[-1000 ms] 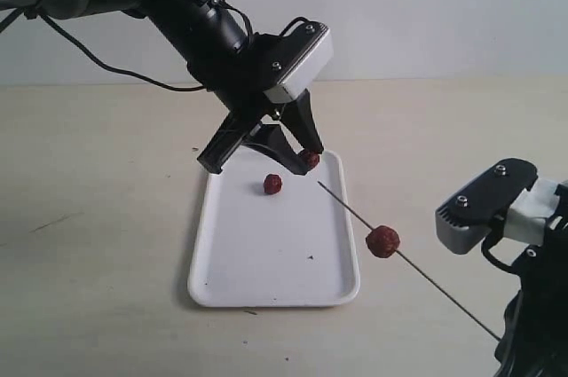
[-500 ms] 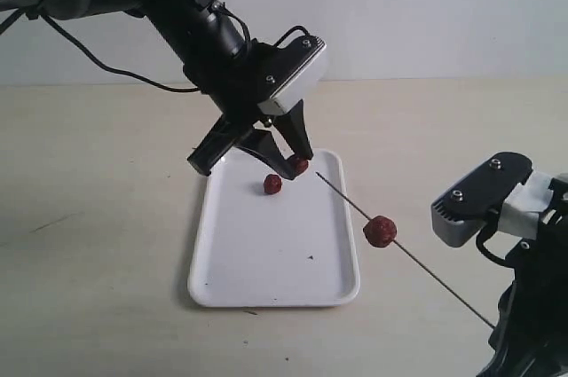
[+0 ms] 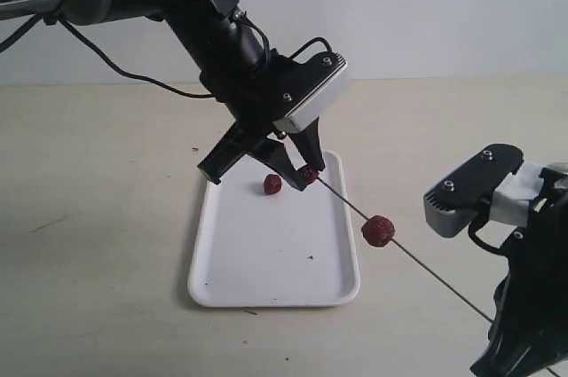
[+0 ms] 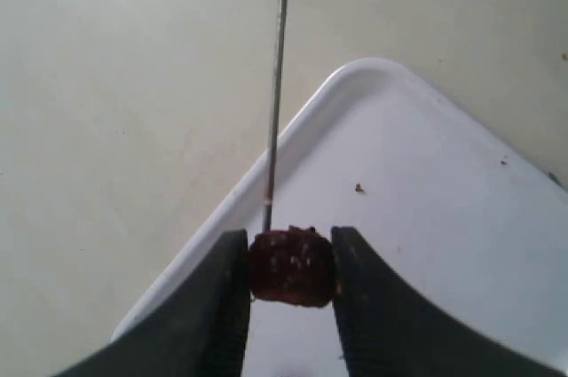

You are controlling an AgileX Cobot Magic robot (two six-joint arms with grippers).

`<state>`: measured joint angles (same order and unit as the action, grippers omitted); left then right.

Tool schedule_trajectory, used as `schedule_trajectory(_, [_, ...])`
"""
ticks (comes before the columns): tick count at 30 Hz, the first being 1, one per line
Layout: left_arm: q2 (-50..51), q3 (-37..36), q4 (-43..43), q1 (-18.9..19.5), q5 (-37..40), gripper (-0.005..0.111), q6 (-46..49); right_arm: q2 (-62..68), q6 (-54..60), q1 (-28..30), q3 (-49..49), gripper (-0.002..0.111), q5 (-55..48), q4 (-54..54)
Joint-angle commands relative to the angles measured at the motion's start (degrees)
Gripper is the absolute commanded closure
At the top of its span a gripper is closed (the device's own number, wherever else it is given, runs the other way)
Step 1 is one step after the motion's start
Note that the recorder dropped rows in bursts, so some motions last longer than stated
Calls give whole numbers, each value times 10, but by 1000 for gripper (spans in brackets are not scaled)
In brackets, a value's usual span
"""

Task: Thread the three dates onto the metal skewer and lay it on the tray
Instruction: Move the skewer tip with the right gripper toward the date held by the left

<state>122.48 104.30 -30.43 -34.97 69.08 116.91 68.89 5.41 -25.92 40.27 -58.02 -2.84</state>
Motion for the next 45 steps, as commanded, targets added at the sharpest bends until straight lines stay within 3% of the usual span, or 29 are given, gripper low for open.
schedule_trajectory(1, [-5,-2,-17,-5,9,74,1,2,9,-1,8,108,7,-2])
schedule_trajectory(24, [-5,-2,-18,-3,9,74,-1,2,66,-1,8,108,-21,-56])
schedule_trajectory(45, [-5,-2,-35,14,9,74,-1,-9,13,-1,8,108,-39,3])
